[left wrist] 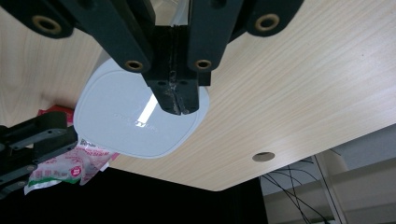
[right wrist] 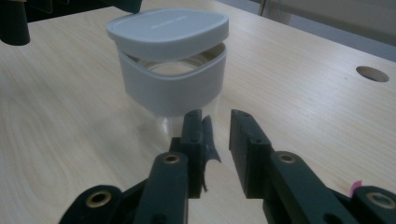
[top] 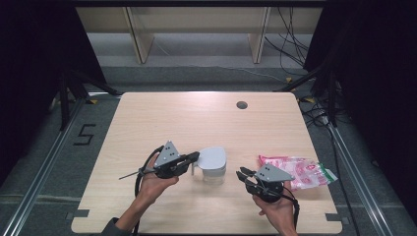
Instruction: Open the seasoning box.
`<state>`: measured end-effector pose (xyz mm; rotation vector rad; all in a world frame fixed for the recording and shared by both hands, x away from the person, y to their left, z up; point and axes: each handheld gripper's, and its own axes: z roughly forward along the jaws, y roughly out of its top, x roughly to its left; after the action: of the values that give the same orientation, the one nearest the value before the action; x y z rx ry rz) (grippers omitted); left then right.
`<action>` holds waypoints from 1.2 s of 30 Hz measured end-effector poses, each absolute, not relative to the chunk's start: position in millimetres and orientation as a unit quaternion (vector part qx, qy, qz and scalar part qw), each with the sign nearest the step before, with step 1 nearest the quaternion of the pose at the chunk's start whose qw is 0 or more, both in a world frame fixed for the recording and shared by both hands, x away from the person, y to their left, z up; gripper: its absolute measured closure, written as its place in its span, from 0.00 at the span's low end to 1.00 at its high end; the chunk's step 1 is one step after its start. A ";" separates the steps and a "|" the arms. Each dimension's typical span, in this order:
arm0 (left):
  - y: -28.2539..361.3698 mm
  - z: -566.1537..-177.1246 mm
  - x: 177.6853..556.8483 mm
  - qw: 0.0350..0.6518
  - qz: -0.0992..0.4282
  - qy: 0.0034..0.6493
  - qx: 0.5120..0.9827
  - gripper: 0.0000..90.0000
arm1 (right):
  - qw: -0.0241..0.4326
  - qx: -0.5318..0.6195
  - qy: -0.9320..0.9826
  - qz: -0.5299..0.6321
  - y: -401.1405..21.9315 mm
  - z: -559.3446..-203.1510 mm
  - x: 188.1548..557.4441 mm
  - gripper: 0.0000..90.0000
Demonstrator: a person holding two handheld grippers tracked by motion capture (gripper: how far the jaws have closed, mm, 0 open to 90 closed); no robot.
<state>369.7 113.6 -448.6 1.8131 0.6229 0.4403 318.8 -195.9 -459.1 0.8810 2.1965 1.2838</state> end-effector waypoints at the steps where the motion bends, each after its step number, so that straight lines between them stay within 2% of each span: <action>1: 113.6 -448.6 369.7 0.554 0.186 0.264 0.767 0.99 | 0.228 0.305 0.798 0.468 -195.1 -458.5 322.0 0.88; 8: 113.3 -448.6 368.8 0.552 0.187 0.266 0.768 0.99 | 0.214 0.314 0.794 0.474 -184.6 -452.5 324.4 0.99; 9: 113.2 -448.8 368.9 0.554 0.186 0.267 0.766 0.99 | 0.226 0.292 0.798 0.477 -184.7 -452.4 328.3 1.00; 12: 113.3 -448.7 368.8 0.552 0.187 0.266 0.767 0.99 | 0.209 0.305 0.797 0.477 -180.1 -452.3 328.1 1.00; 16: 113.3 -448.8 368.9 0.553 0.187 0.267 0.767 0.99 | 0.219 0.283 0.805 0.473 -176.6 -451.3 331.5 1.00; 17: 113.3 -448.7 368.8 0.552 0.188 0.266 0.768 0.99 | 0.205 0.293 0.806 0.472 -174.6 -451.6 330.6 1.00; 20: 113.5 -449.1 369.2 0.555 0.185 0.267 0.765 0.99 | 0.220 0.282 0.810 0.465 -171.8 -451.4 332.6 1.00; 26: 113.6 -449.1 369.0 0.554 0.186 0.266 0.766 0.99 | 0.205 0.277 0.817 0.463 -166.0 -450.9 334.5 1.00; 32: 115.2 -449.7 370.0 0.554 0.188 0.267 0.766 0.98 | 0.219 0.268 0.813 0.469 -162.8 -446.0 335.8 1.00; 36: 116.3 -450.2 370.6 0.558 0.182 0.270 0.763 0.95 | 0.210 0.279 0.811 0.470 -159.8 -442.4 335.0 1.00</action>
<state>370.6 116.3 -450.2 1.8009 0.6368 0.4304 335.0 -159.8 -442.4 0.7755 2.2544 1.3064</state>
